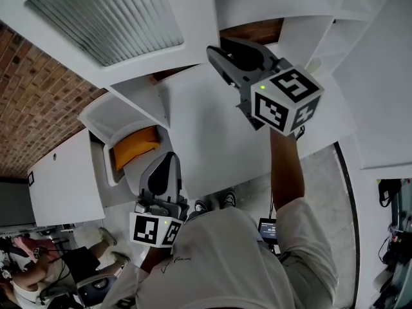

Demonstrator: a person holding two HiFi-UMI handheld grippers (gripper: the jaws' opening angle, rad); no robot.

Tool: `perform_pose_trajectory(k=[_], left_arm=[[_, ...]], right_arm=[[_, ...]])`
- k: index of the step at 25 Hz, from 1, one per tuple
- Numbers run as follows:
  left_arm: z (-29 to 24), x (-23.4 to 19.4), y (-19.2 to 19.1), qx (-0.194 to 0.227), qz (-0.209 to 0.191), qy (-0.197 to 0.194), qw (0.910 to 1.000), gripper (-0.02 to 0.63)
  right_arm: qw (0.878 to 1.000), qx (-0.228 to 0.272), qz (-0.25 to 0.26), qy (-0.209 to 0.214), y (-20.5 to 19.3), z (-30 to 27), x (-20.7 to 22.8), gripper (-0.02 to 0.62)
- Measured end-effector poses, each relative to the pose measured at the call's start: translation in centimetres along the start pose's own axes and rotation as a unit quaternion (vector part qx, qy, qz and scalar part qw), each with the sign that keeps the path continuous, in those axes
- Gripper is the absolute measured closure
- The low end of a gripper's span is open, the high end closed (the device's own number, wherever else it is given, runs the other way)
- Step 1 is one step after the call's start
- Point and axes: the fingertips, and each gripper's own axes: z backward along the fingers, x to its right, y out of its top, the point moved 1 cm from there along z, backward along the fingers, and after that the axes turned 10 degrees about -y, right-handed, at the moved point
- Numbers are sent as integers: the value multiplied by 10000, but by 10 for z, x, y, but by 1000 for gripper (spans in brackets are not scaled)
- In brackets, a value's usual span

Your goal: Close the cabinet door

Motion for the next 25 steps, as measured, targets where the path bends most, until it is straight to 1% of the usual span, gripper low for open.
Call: perform_pose_trajectory(k=[3, 6, 12, 25], left_arm=[[2, -3, 0, -17, -2, 24, 10000, 589], [5, -6, 0, -34, -9, 90, 10000, 589], [3, -4, -2, -35, -16, 81, 10000, 589], [6, -10, -3, -45, 6, 167, 9998, 589]], right_arm=[[9999, 14, 31, -104, 0, -3, 2, 479], [9999, 41, 11, -98, 0, -7, 2, 479], [9999, 51, -17, -147, 0, -9, 8, 477], [9986, 174, 61, -506, 0, -17, 14, 479]])
